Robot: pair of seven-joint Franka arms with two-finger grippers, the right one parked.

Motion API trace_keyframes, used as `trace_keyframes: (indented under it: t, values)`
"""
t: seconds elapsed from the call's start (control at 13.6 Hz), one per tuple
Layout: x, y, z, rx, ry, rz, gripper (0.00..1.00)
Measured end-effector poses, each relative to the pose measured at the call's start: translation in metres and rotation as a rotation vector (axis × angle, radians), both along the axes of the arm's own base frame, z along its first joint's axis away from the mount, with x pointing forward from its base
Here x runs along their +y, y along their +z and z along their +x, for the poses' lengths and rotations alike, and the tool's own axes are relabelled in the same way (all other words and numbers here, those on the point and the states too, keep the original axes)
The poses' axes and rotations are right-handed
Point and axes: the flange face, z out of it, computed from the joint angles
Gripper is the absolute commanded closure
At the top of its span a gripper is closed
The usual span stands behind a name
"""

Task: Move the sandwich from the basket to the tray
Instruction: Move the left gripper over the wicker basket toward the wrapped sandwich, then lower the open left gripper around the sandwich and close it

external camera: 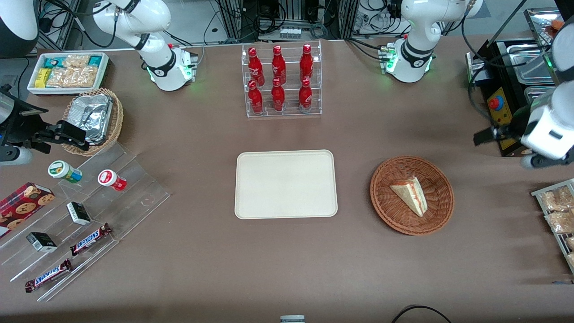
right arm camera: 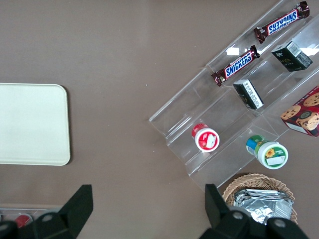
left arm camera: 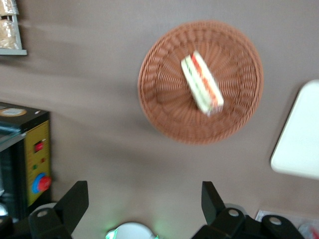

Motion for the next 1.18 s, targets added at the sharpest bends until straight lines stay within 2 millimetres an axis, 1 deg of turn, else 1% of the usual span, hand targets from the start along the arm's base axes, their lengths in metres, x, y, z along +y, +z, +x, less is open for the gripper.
trace_keyframes:
  t: [0.29, 0.37, 0.44, 0.59, 0.66, 0.74, 0.96, 1.18]
  values:
    - [-0.004, -0.056, 0.007, -0.052, 0.118, 0.008, 0.0]
    - [-0.01, -0.073, 0.008, -0.079, 0.169, 0.01, 0.0]
    - [-0.021, -0.093, 0.007, -0.104, 0.232, 0.015, 0.0]
    - [-0.047, -0.13, 0.0, -0.141, 0.318, 0.018, 0.0]
    - [-0.056, -0.146, -0.003, -0.157, 0.347, 0.016, 0.0]
    - [-0.06, -0.16, -0.006, -0.173, 0.381, 0.014, 0.0]
    - [-0.069, -0.193, -0.004, -0.177, 0.468, 0.017, 0.0]
    - [-0.077, -0.22, 0.0, -0.173, 0.497, 0.019, 0.0]
